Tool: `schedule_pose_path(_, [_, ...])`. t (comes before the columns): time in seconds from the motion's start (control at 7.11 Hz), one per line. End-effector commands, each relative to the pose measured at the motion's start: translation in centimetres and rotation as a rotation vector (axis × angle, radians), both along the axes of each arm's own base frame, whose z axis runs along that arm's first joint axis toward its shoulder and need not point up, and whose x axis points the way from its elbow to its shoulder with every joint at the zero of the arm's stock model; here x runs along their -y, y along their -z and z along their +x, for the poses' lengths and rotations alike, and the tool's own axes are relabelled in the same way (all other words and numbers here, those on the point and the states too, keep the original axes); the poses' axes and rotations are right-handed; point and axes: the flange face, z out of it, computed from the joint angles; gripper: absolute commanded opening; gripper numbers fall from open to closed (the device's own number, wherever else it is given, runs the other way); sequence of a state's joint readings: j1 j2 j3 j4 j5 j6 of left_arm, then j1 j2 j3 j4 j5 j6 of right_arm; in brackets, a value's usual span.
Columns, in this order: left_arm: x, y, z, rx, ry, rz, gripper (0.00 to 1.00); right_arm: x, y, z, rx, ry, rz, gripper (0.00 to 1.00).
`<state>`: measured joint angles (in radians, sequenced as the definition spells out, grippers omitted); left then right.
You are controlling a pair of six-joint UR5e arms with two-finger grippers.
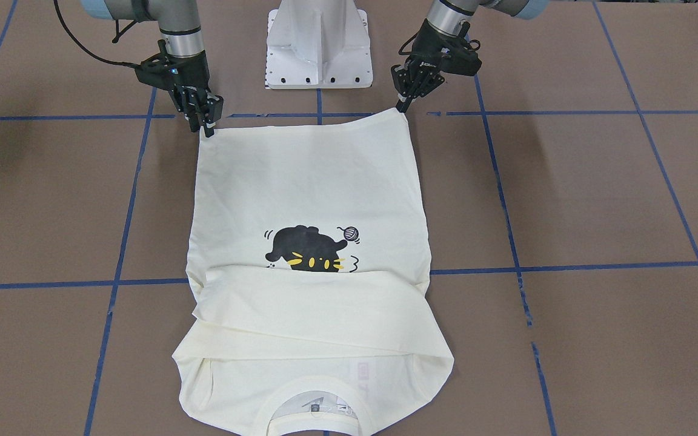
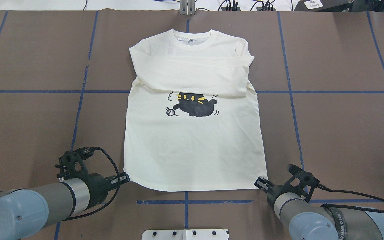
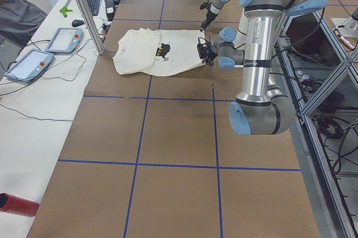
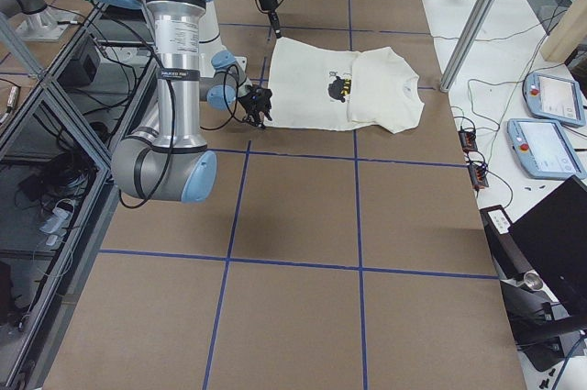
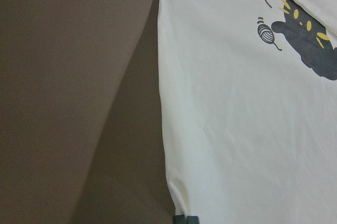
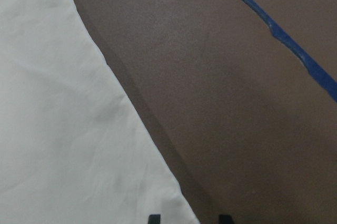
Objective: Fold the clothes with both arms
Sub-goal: 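Adjust both grippers at the hem corners and close on the fabric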
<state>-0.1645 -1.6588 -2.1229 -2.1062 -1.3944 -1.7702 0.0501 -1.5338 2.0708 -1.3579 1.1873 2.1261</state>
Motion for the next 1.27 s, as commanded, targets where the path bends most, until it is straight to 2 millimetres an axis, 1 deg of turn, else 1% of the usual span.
schedule_pose_path(0.0, [0.3,0.1,-0.3,-0.002,0.005,0.001,0.00,0.2,1.9,-1.6,-0.017,-0.001,-0.002,0.37])
schedule_pose_path(0.14, [0.4,0.0,-0.3,-0.001,0.007,0.001,0.00,0.3,1.8,-1.4,-0.019,-0.002,-0.006,0.31])
schedule_pose_path(0.42, [0.4,0.0,-0.3,-0.001,0.007,0.001,0.00,0.6,0.7,-0.8,-0.041,-0.006,-0.008,0.31])
schedule_pose_path(0.7, [0.4,0.0,-0.3,-0.001,0.007,0.001,0.00,0.5,0.2,-0.6,-0.077,-0.003,-0.009,0.34])
schedule_pose_path(0.84, [0.4,0.0,-0.3,-0.001,0.007,0.001,0.00,0.5,0.3,-0.5,-0.079,-0.003,-0.009,0.28])
schedule_pose_path(0.98, [0.4,0.0,-0.3,-0.001,0.007,0.001,0.00,0.5,0.8,-0.3,-0.067,-0.002,-0.009,0.00])
schedule_pose_path(1.13, [0.4,0.0,-0.3,0.001,0.007,0.001,0.00,0.5,1.2,-0.4,-0.060,-0.002,-0.007,0.00])
